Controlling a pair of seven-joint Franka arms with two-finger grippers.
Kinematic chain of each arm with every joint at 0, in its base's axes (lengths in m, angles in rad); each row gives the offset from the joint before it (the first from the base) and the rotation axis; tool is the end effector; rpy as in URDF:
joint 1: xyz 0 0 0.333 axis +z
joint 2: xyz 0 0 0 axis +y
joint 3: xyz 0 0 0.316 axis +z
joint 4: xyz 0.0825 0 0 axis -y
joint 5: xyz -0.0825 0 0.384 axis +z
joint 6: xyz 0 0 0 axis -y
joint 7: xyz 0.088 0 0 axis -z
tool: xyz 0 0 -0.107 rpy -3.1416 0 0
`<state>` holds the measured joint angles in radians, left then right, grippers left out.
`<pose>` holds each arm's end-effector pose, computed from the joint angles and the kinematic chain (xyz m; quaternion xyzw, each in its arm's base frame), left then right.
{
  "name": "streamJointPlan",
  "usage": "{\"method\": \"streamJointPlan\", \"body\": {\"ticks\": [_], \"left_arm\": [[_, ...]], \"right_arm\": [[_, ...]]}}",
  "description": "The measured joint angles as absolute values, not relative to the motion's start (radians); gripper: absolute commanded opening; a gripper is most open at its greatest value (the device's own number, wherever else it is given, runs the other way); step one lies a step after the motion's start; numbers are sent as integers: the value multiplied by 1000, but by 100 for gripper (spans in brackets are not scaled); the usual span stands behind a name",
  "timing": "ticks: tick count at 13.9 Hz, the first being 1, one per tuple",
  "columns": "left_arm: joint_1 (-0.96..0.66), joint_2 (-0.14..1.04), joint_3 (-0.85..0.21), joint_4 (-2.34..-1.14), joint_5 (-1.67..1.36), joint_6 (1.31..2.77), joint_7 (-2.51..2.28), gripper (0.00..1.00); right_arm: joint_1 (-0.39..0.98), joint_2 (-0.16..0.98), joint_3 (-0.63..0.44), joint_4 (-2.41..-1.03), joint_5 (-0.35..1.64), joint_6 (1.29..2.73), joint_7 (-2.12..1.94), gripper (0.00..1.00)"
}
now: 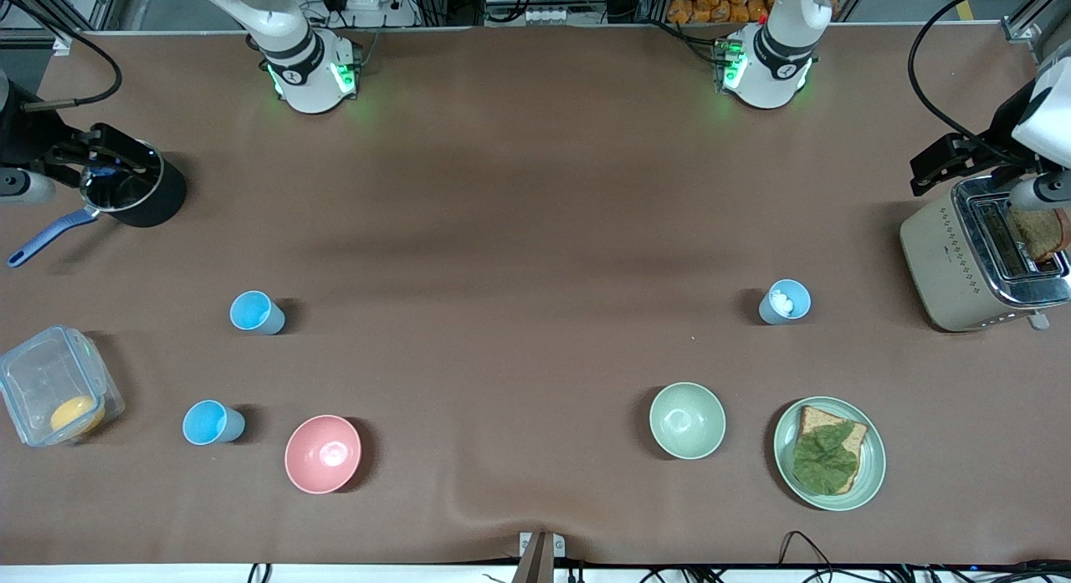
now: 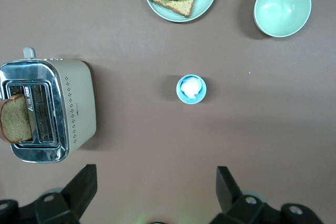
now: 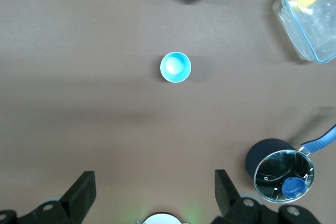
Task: Stack blue cups with both arms
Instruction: 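Reach both grippers down to the two light-blue cups and grasp them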
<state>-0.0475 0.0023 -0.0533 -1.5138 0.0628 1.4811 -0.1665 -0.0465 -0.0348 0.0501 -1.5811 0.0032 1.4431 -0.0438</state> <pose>0.5443 -0.0478 0.6424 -0.9987 -0.0351 0.0132 0.0333 0.5298 0.0028 0.6280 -0.9984 -0.0237 0.0516 0.0018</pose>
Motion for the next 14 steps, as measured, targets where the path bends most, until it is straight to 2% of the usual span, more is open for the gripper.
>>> {"method": "streamJointPlan", "body": {"ticks": [6,9,11,14], "left_arm": [[-46,13,-53,-1517,64,1477,-160,100],[-44,82,-52,-1541,62,1496,-159,100],[-29,138,-51,-1611,61,1618,-159,100],[4,174,-51,-1755,61,1809,-155,100]], "right_arm": [[-47,-33,50,-1581,3,1443,-44,100],[-50,-17,45,-1586,3,1441,-44,100],[-57,35,42,-1596,3,1451,-44,100],[-84,175,39,-1609,3,1537,-44,100]]}}
